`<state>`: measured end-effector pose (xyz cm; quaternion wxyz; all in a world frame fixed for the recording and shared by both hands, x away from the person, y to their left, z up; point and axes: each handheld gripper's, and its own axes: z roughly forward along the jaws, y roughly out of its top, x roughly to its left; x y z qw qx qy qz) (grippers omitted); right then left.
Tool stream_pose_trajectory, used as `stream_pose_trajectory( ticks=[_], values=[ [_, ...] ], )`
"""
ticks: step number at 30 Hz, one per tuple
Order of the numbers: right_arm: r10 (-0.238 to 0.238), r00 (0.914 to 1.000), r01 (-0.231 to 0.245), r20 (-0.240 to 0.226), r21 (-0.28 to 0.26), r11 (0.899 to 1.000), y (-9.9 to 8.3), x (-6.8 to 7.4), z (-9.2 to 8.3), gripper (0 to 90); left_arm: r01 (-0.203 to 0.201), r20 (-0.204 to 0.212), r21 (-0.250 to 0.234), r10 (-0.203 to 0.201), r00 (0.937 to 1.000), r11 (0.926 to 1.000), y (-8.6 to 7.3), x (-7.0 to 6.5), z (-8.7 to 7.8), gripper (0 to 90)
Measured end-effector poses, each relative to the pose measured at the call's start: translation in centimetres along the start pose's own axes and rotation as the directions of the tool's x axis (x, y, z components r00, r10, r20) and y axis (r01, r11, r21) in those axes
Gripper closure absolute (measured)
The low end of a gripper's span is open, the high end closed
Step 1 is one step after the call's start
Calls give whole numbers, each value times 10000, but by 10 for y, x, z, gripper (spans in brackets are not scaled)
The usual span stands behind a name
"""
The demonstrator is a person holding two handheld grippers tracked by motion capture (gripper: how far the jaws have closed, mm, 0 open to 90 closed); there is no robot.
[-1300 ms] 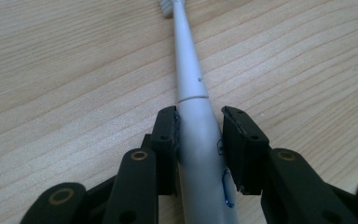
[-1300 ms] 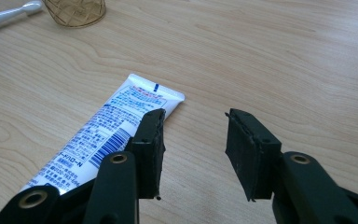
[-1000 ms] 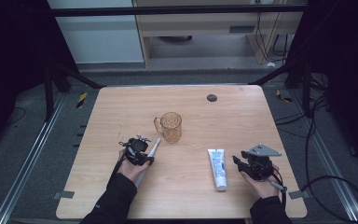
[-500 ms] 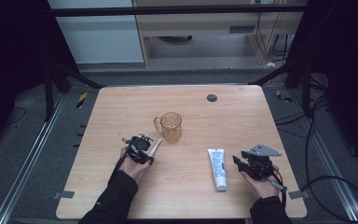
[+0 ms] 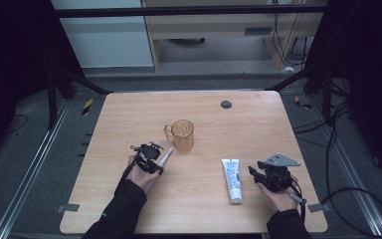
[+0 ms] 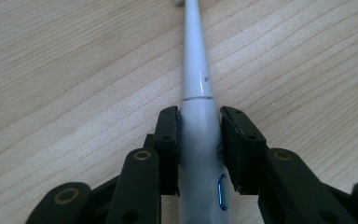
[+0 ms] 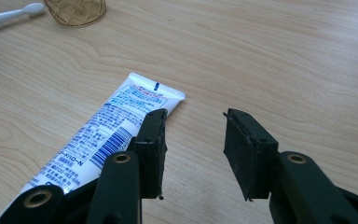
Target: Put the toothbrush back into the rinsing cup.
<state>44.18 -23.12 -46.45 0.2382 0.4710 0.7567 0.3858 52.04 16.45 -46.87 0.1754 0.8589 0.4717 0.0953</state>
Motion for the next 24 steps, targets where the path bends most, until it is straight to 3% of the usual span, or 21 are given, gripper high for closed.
stream_pose_trajectory(
  ticks=[5, 8, 9, 10, 18, 21, 24],
  values=[
    [27, 10000, -27, 5, 21, 10000, 0, 0, 0, 587, -66, -48, -424, 64, 10000, 9991, -3, 1, -12, 675],
    [47, 10000, -47, 6, 19, 10000, 0, 0, 0, 588, -79, -20, -903, 77, 10000, 9959, -6, 2, -24, 675],
    [49, 10000, -49, 5, 12, 10000, 0, 0, 0, 588, 2, 13, -1303, 0, 10000, 9915, -9, 2, -31, 675],
    [38, 10000, -38, 10, 14, 10000, 0, 0, 0, 588, 2, 13, -1303, 0, 10000, 9915, -9, 2, -31, 676],
    [50, 10000, -50, 3, 15, 10000, 0, 0, 0, 590, 70, 106, -2609, -44, 9999, 9653, -14, 4, -64, 676],
    [57, 10000, -57, 3, 15, 10000, 0, 0, 0, 591, 83, 137, -3036, -44, 9999, 9528, -15, 4, -77, 676],
    [51, 10000, -51, -2, 15, 10000, 0, 0, 0, 591, 161, 174, -3535, -106, 9998, 9353, -16, 5, -89, 676]
  ],
)
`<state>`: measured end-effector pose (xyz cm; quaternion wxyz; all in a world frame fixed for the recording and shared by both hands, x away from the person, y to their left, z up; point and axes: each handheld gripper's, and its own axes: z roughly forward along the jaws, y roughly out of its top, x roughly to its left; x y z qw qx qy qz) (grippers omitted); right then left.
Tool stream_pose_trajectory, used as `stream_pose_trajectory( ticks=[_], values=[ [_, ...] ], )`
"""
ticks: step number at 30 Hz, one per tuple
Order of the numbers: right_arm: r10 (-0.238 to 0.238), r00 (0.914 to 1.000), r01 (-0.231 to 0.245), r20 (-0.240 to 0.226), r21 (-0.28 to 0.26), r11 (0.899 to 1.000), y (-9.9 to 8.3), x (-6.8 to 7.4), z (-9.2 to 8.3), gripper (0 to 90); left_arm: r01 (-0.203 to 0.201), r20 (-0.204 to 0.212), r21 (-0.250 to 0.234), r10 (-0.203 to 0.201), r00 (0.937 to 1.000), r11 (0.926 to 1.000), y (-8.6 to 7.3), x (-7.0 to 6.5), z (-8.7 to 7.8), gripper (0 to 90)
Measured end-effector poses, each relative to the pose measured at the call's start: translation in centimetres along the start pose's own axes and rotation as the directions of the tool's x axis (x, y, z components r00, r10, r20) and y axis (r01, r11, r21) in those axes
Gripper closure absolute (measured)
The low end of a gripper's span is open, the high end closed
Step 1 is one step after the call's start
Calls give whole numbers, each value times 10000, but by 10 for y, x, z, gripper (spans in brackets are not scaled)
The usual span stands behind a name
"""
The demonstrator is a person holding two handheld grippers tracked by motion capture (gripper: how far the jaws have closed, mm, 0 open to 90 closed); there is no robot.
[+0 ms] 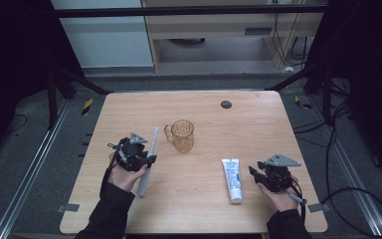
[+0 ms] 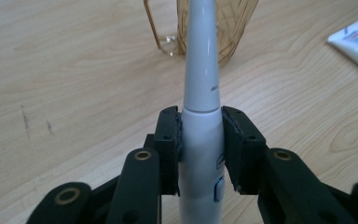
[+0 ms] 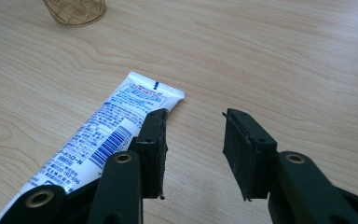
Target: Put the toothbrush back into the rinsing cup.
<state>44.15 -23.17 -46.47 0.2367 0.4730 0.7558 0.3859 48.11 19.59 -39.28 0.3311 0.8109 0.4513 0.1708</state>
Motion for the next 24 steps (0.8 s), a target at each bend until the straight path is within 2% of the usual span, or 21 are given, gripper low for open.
stream_pose_trajectory(
  ticks=[5, 10, 19, 24],
  values=[
    [27, 10000, -27, -2, -4, 10000, 0, 0, 0, 591, 91, -117, -1026, -104, 9999, 9947, 5, 3, -23, 677],
    [-20, 10000, 20, 18, -3, 10000, 0, -1, 0, 592, 214, -237, -1859, -262, 9994, 9823, 7, 7, -40, 677],
    [-30, 10000, 30, 60, -55, 10000, 0, -1, 0, 589, 341, -494, -2771, -497, 9975, 9602, 10, 13, -55, 677],
    [-14, 9999, 17, 167, -200, 9998, 1, -1, -2, 581, 345, -600, -3277, -572, 9966, 9442, 16, 15, -61, 677]
  ],
)
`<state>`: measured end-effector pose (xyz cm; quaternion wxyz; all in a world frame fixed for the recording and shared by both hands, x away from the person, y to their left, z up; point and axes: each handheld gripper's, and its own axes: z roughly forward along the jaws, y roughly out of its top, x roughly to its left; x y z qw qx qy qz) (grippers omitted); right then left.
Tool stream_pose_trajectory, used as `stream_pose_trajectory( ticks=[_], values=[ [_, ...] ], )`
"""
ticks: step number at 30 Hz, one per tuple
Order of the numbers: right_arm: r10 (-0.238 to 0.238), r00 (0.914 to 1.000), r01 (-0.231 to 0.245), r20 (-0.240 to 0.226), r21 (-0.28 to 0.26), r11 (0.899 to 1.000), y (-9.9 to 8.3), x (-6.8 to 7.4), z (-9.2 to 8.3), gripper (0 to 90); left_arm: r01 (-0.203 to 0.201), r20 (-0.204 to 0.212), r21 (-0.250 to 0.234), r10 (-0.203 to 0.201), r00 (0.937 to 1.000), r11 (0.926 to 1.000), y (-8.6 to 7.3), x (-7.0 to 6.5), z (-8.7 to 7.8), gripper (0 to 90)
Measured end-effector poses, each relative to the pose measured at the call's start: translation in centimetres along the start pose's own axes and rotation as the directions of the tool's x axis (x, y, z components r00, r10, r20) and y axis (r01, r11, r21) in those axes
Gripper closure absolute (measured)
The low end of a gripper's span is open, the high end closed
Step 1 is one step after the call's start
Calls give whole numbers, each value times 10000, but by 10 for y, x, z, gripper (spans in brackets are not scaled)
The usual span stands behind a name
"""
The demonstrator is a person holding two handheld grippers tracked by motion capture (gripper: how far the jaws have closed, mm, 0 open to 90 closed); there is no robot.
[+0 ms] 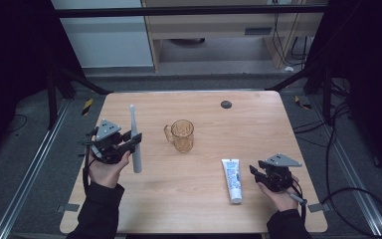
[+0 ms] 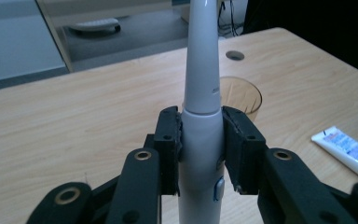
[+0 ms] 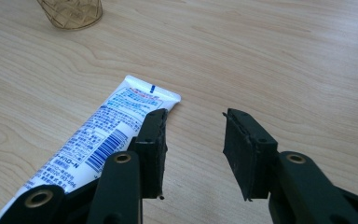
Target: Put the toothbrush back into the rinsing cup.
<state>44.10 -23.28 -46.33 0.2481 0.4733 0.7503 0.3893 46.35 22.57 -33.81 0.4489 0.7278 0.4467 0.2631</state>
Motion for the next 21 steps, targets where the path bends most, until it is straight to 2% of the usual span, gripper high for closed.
stream_pose_trajectory(
  ticks=[5, 10, 16, 21],
  values=[
    [-25, 9999, 26, 122, -111, 9999, 0, -1, -1, 562, 198, 8, -508, -198, 9998, 9985, 9, 3, -1, 677],
    [-43, 9997, 48, 231, -231, 9997, 0, -2, -1, 530, 337, 25, -888, -336, 9994, 9955, 18, 2, 7, 677],
    [-9, 9993, 21, 386, -317, 9995, -1, -4, -1, 490, 628, 78, -1392, -623, 9980, 9883, 28, 4, 19, 677],
    [2, 9990, 13, 456, -326, 9995, -2, -5, -1, 460, 649, 33, -1737, -653, 9979, 9827, 39, 2, 29, 677]
  ],
)
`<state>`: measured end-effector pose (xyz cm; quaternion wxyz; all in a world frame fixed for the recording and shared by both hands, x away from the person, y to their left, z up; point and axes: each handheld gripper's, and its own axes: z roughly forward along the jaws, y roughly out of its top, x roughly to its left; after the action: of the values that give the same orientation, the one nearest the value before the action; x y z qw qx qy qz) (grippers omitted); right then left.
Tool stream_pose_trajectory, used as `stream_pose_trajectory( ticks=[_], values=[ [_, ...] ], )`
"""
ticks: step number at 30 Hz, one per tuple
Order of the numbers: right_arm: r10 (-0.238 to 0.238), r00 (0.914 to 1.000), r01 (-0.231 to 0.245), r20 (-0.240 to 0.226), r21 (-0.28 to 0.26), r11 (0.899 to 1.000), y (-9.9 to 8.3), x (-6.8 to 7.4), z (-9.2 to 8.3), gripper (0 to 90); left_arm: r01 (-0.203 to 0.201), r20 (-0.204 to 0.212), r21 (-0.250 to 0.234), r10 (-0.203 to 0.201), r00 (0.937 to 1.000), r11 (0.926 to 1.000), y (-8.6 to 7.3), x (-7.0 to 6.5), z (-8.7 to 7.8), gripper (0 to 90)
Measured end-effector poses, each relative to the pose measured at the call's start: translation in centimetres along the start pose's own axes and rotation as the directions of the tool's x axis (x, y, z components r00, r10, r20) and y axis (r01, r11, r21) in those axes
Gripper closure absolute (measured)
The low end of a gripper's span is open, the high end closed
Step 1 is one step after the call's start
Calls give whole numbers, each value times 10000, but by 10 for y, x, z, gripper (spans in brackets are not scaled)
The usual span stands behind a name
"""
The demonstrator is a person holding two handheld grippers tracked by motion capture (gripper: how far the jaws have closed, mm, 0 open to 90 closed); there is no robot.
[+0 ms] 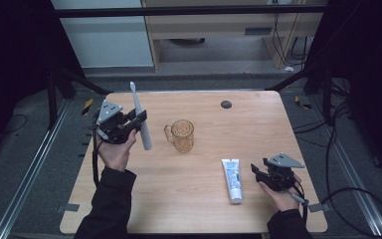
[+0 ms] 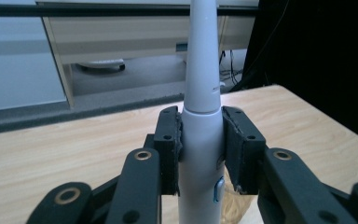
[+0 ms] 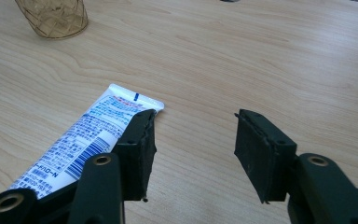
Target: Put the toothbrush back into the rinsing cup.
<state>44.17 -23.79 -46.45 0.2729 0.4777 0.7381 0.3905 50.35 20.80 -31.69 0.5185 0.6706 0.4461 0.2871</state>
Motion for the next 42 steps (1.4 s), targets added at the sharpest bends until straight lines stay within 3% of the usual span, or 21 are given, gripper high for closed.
stream_pose_trajectory(
  ticks=[5, 9, 20, 29, 42],
  values=[
    [-24, 10000, 24, 46, -49, 10000, -1, -1, 1, 431, 62, 11, -316, -62, 10000, 9995, 7, -5, 11, 676],
    [17, 10000, -16, 60, -117, 9999, -1, -2, 1, 410, -197, -326, -474, 182, 9993, 9987, 9, -12, 22, 676],
    [-21, 9999, 24, 131, -199, 9998, -1, -3, 1, 395, 151, -213, -1068, -175, 9996, 9942, 16, -23, 47, 676],
    [-2, 9999, 6, 160, -248, 9997, -2, -5, 1, 388, 137, -253, -1562, -179, 9995, 9876, 26, -32, 56, 676],
    [46, 9999, -42, 150, -257, 9997, -2, -6, 1, 387, 161, -182, -1549, -191, 9997, 9878, 17, -37, 79, 676]
  ],
)
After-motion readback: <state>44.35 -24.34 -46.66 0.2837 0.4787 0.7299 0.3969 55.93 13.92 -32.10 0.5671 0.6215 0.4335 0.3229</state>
